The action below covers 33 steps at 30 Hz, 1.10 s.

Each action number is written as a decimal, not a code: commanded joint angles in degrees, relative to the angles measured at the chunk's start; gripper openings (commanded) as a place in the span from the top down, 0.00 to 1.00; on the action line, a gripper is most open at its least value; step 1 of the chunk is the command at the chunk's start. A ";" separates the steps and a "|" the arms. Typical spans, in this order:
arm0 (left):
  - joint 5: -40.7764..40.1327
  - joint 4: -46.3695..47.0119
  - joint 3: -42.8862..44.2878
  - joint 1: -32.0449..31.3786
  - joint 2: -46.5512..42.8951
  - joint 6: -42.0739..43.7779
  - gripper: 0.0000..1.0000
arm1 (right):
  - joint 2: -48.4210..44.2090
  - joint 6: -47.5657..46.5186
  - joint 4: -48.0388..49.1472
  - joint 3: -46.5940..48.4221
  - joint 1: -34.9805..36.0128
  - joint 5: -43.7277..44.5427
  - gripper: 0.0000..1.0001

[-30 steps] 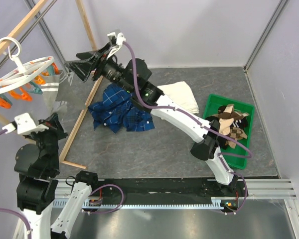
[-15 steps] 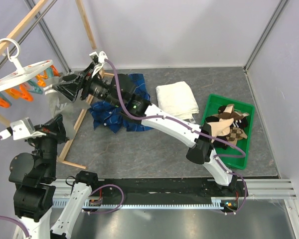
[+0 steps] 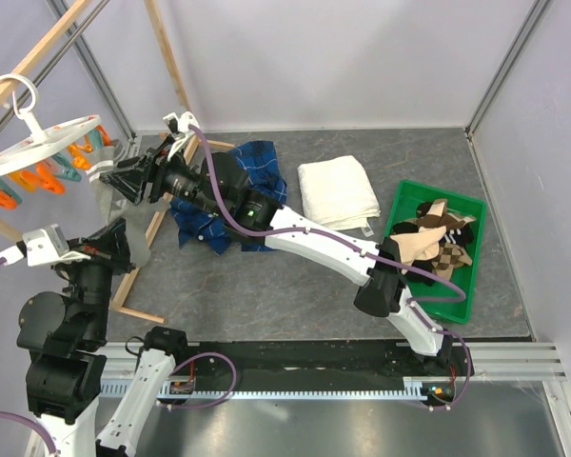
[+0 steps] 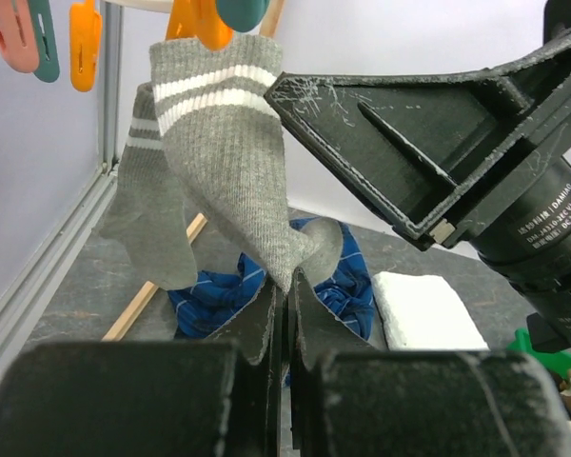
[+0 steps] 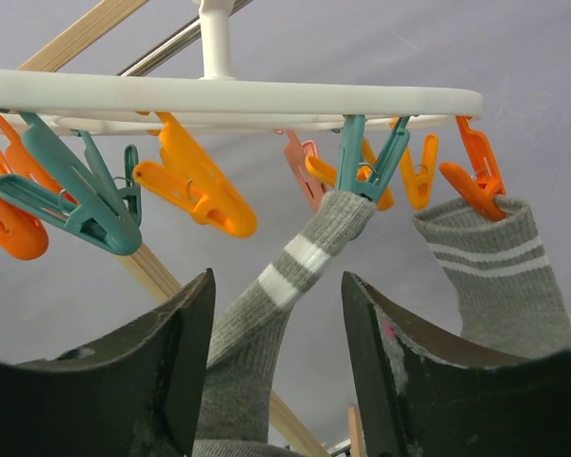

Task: Remove the socks clipped to the hanger
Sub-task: Remove the sock from the hanger.

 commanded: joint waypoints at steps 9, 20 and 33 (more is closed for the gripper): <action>5.66 -0.01 2.03 -0.07 2.38 -2.30 0.84 | 4.36 -0.59 4.77 3.90 -0.16 3.42 1.00; 19.89 3.93 13.36 -0.07 8.79 -3.18 0.53 | 4.45 -5.17 8.20 2.58 -3.32 6.95 1.00; -2.14 4.04 26.03 -0.07 24.87 11.76 0.53 | 3.75 -10.44 11.28 2.76 -3.50 6.68 1.00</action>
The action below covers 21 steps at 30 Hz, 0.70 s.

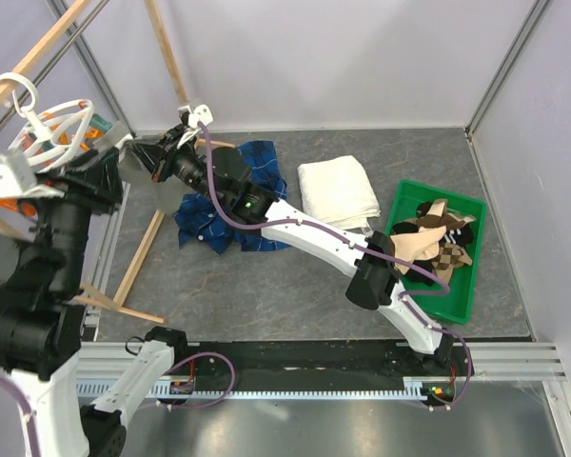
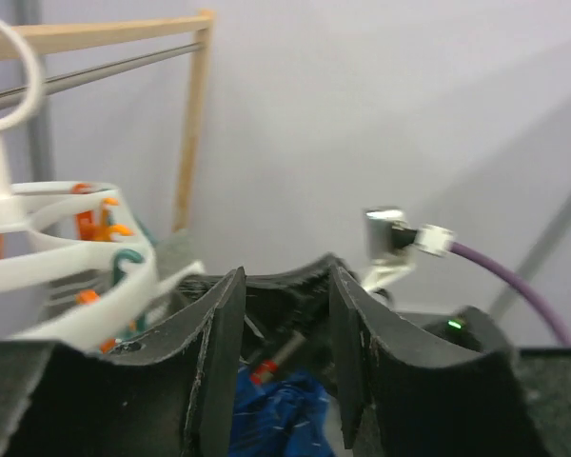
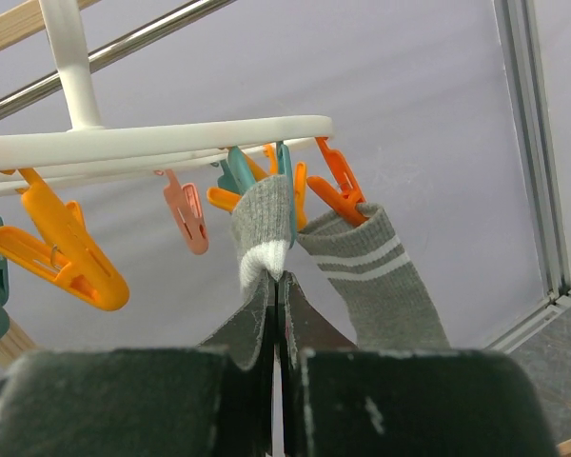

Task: Remove the socks clipped to the hanger
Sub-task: Remove the sock from the hanger.

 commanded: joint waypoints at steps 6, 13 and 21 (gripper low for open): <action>-24.90 -1.68 2.06 -0.07 6.07 11.52 0.53 | -2.20 -5.79 2.86 0.79 0.37 0.98 1.00; -34.57 0.18 1.53 -0.07 7.39 15.82 0.55 | -3.52 -7.47 3.48 -0.09 0.28 3.27 1.00; -39.32 -1.41 -0.40 -0.07 9.58 14.60 0.54 | -6.15 -8.61 4.62 -3.16 0.37 2.39 1.00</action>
